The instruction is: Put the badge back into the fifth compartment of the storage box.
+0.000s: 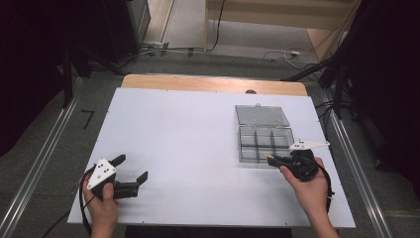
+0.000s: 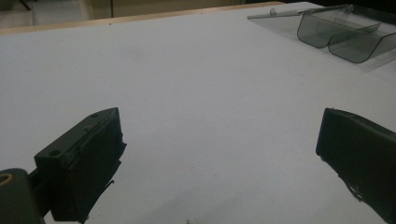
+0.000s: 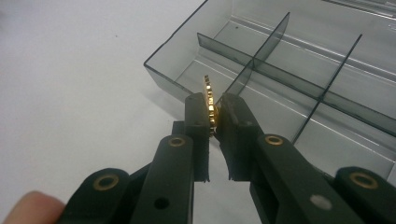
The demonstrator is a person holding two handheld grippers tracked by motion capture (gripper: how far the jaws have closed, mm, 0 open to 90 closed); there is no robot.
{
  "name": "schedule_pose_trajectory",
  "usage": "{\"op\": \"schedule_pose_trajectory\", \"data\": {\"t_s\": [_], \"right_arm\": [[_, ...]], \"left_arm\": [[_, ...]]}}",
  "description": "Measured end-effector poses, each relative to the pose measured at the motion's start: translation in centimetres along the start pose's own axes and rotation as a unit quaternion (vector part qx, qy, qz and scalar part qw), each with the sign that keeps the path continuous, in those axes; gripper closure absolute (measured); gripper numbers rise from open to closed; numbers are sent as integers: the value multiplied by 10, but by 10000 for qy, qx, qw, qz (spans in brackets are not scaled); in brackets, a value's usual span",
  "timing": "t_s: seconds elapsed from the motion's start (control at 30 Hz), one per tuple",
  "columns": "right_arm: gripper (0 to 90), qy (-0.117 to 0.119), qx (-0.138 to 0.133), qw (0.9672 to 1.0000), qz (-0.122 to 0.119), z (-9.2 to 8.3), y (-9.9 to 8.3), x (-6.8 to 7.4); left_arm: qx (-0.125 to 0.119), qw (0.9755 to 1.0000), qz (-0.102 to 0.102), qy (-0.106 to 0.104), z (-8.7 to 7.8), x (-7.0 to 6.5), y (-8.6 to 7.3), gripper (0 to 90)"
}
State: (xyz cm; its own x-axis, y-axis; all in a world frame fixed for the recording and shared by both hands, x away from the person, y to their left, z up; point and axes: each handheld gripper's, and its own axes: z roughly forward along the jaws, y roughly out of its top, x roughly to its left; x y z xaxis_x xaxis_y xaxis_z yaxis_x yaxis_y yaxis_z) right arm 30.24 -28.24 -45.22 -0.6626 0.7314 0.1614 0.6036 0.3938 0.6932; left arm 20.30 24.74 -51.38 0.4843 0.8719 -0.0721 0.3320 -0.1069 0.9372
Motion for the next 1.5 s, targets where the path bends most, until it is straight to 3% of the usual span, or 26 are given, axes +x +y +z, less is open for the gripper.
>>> {"op": "schedule_pose_trajectory", "data": {"t_s": [0.77, 1.3, 1.5], "right_arm": [[796, -210, 72, 9995, 213, 25, 12, -16], [789, -335, 261, 9984, 372, 42, 13, -23], [620, -485, 151, 9972, 555, 41, 14, -24]], "left_arm": [[-25, 10000, -6, -20, 0, 1, 0, 10], [-21, 10000, -5, -23, 0, 1, 0, 10], [-22, 10000, -6, -22, 0, 0, 0, 10]]}}
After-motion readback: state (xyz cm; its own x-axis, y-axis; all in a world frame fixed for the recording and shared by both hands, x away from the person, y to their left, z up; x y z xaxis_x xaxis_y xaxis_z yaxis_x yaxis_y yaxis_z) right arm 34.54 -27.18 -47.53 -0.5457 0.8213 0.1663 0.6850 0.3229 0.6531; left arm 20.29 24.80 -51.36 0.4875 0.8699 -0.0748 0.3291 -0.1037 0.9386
